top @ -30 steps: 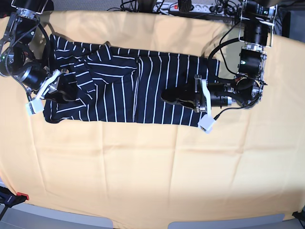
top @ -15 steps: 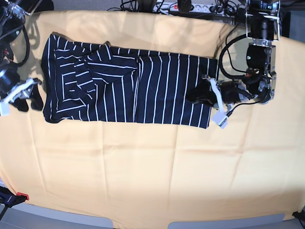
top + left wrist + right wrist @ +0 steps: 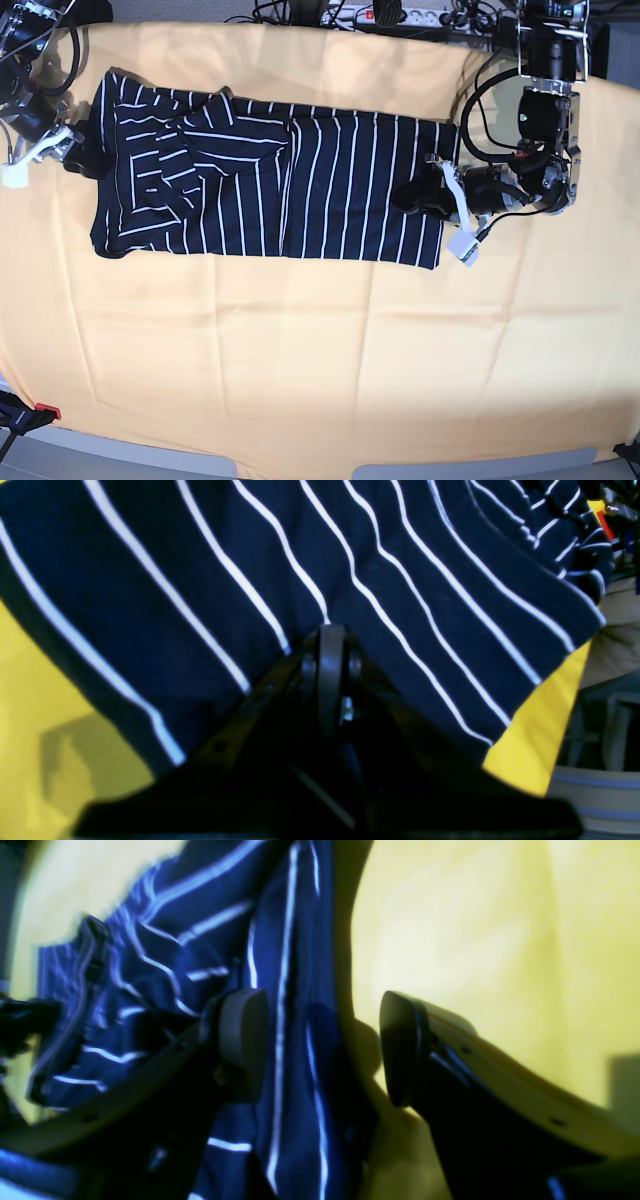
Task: Fold the T-shirt properly
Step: 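Release the strip and move the right gripper to the folded end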
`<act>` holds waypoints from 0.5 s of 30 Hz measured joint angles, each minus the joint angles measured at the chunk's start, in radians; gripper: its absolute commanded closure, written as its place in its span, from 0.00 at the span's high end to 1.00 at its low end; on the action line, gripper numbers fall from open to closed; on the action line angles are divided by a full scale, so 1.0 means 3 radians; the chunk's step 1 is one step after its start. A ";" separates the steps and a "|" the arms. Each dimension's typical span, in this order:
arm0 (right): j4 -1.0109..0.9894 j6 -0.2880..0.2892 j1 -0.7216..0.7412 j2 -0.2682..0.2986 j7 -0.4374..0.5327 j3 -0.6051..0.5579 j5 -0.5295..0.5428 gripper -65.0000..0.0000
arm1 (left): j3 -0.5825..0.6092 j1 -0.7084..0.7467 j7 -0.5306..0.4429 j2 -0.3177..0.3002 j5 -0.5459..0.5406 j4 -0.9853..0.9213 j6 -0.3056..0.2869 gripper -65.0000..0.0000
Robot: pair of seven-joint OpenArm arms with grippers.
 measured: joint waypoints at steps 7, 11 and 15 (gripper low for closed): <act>-0.0075 -0.0001 0.0008 0.0010 -0.0120 -0.0482 0.0413 0.58 | 0.0000 0.0000 0.0001 0.0000 -0.0072 0.0000 0.0000 0.00; -0.0069 0.0020 0.0048 0.0010 -0.0094 -0.0888 0.0524 0.58 | 0.0000 0.0000 0.0001 -0.0001 -0.0078 0.0000 0.0000 0.00; -0.0070 0.0018 0.0177 0.0008 -0.0136 -0.1067 0.0500 0.58 | 0.0000 0.0000 0.0001 0.0000 -0.0088 -0.0001 0.0000 0.00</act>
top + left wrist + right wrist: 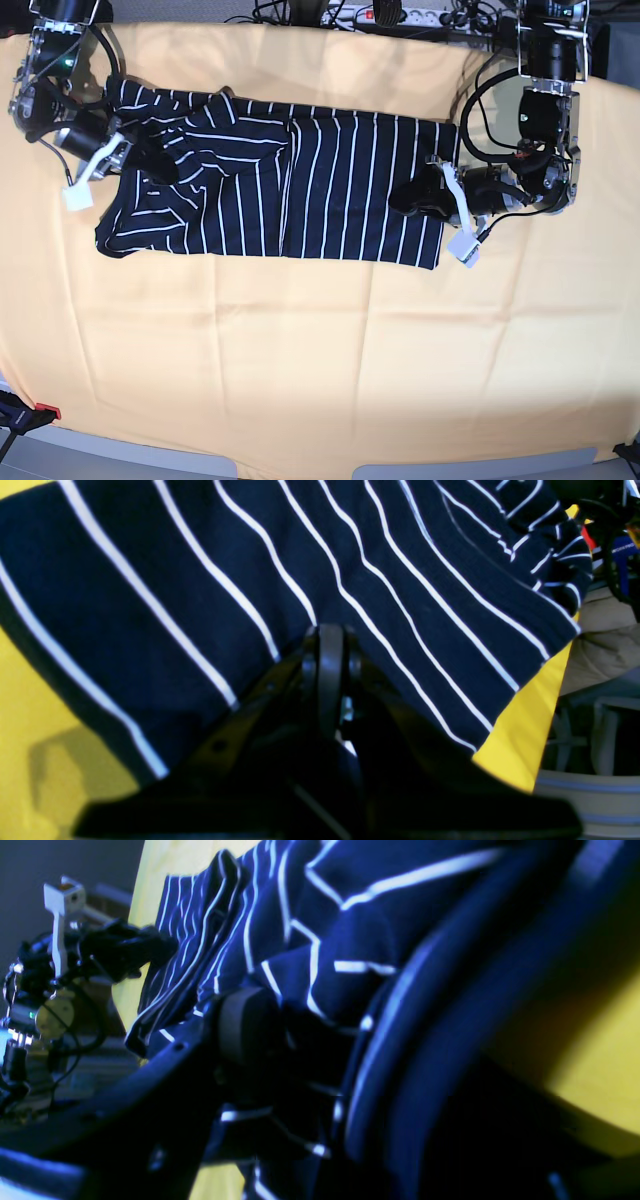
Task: Fold the T-shirt properly
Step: 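Release the strip and move the right gripper to the folded end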
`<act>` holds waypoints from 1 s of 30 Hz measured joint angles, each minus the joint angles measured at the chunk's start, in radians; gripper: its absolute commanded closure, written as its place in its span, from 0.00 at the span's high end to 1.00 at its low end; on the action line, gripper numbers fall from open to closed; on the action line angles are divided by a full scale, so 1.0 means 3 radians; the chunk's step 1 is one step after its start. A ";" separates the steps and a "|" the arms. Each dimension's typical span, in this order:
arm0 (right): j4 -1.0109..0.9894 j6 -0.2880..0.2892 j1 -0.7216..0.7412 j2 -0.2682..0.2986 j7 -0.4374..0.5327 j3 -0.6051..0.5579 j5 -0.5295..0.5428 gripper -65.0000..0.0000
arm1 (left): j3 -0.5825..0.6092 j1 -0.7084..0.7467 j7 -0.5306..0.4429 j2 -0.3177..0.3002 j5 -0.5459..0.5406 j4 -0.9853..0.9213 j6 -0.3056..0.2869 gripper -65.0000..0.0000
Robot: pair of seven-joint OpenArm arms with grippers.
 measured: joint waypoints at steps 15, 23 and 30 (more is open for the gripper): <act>-0.0005 -0.0025 0.0205 0.0004 -0.0075 0.0001 -0.0306 0.00 | 0.0001 -0.0014 0.0000 -0.0023 -0.0398 0.0000 -0.0001 0.00; 0.0304 -0.0038 0.0182 0.0015 -0.0174 0.0595 -0.0725 0.00 | -0.0203 -0.0140 0.0023 -0.0315 -0.0937 0.0001 -0.0014 0.00; 0.1091 -0.0277 0.0172 0.0085 -0.0187 0.0998 -0.1203 0.00 | -0.0595 -0.0132 0.0025 -0.0408 -0.0902 0.0001 -0.0014 0.00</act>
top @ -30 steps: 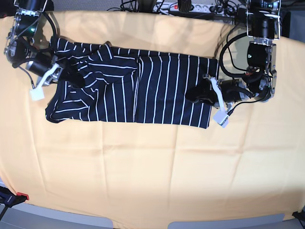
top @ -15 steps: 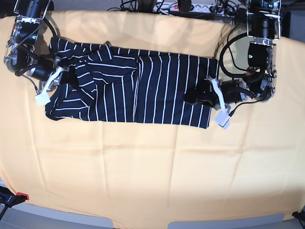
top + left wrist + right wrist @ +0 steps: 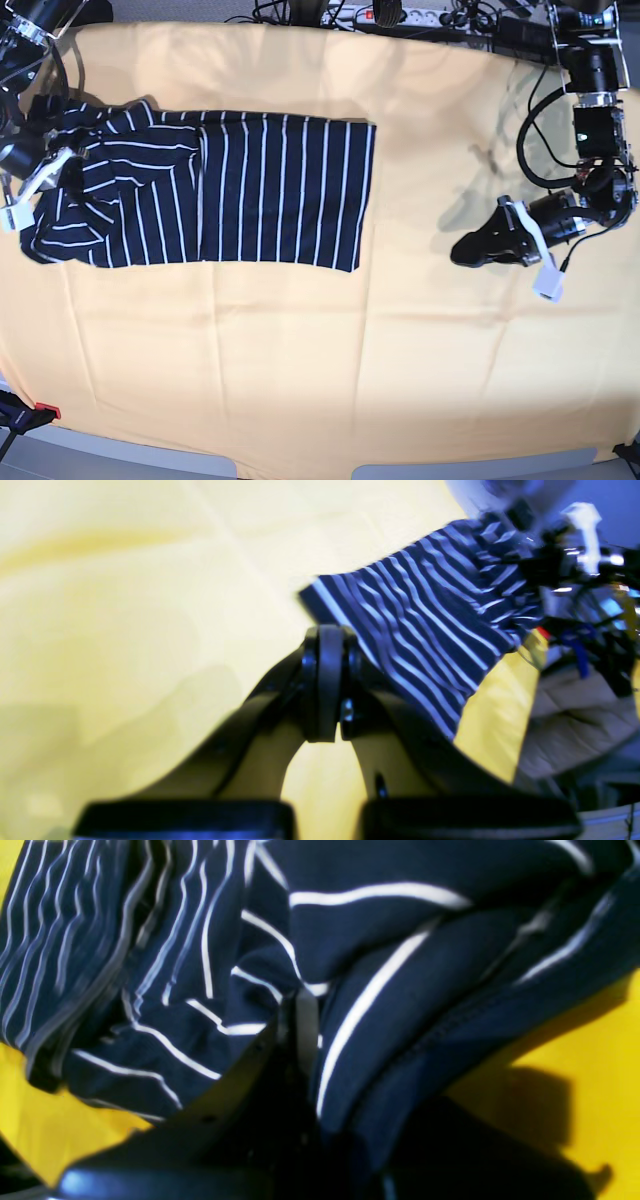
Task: Fold the T-shirt properly
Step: 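Release the strip and move the right gripper to the folded end, then lift the folded end with the right gripper and fold it over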
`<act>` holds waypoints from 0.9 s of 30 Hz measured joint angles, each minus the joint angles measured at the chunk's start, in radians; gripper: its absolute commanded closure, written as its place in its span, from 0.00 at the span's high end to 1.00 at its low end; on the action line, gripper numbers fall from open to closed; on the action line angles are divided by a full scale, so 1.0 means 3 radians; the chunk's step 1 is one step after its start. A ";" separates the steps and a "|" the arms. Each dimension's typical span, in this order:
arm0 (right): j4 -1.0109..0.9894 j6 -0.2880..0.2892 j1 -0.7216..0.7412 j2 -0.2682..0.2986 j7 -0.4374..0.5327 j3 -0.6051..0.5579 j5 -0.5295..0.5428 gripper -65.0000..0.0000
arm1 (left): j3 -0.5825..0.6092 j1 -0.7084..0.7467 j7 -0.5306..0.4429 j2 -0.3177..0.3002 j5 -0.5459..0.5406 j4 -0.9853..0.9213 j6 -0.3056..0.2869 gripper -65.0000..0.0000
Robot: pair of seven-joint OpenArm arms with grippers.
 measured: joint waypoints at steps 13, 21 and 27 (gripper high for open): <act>0.1291 -0.0131 -0.0299 -0.0646 0.0123 -0.0159 0.0086 0.00 | -0.0003 0.0388 0.0000 0.0022 0.0071 0.0000 -0.0001 0.00; 0.1349 0.0173 -0.0186 -0.1240 0.0231 -0.0998 0.0207 0.00 | -0.0003 0.0411 -0.0001 0.0020 0.0074 0.0000 0.0000 0.00; 0.1345 0.0209 -0.0051 -0.1331 0.0533 -0.1640 -0.0432 0.00 | -0.0003 0.0411 -0.0001 0.0020 0.0051 0.0000 0.0000 0.00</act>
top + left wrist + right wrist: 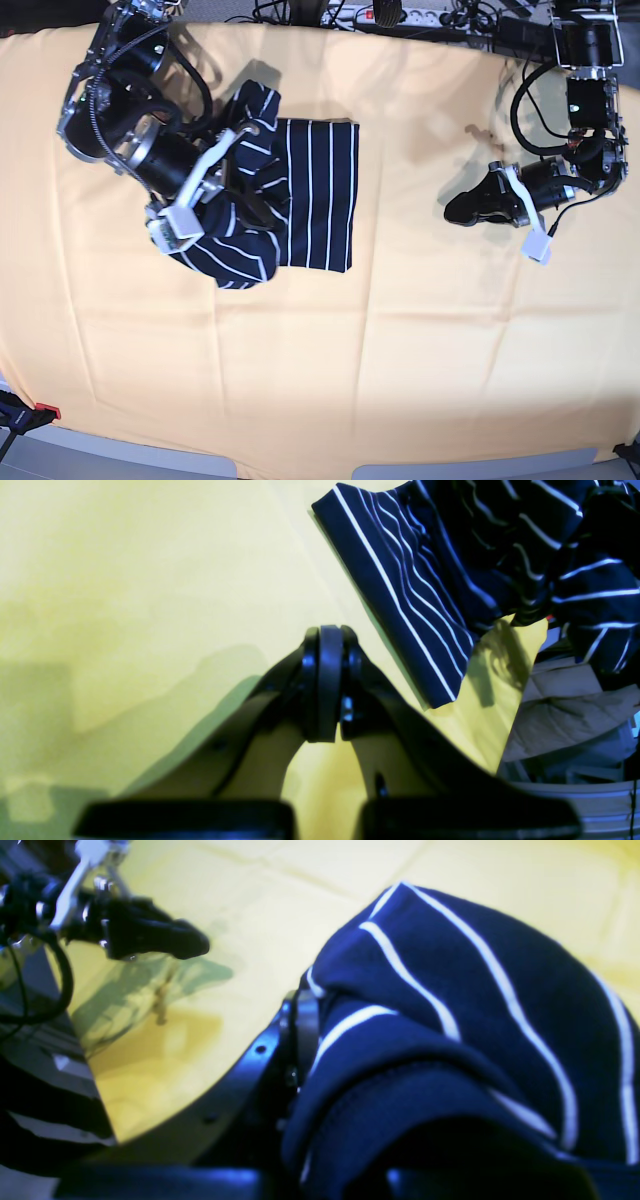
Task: Fold the T-shirt properly
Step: 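Lift the folded end with the right gripper and fold it over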
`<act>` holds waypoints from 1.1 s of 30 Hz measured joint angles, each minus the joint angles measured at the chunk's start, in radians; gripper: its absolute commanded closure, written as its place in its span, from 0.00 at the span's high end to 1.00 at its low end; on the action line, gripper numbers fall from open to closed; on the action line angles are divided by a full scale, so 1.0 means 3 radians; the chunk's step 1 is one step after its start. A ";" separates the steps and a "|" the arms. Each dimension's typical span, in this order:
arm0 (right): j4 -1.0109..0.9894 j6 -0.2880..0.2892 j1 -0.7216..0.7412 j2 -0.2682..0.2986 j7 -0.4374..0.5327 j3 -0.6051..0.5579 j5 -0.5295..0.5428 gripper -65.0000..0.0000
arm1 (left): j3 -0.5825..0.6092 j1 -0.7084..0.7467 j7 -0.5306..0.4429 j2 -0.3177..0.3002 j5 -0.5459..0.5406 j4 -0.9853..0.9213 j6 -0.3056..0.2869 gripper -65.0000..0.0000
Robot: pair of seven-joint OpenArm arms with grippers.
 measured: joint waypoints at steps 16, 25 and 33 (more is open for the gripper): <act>-0.1043 -0.0043 0.0462 0.0019 0.0660 -0.1459 -0.0842 0.67 | 0.0000 0.0000 0.0000 -0.0018 -0.0004 0.0000 -0.0001 0.00; -0.0908 0.0033 0.1111 0.0014 0.0483 -0.1987 -0.0763 0.67 | -0.0001 0.0000 -0.0001 -0.0319 -0.0454 0.0000 0.0000 0.00; -0.0754 -0.0200 0.1184 0.0078 0.0345 -0.1338 -0.1063 0.21 | -0.0008 -0.0003 0.0488 -0.0516 -0.0532 0.0081 -0.0001 0.00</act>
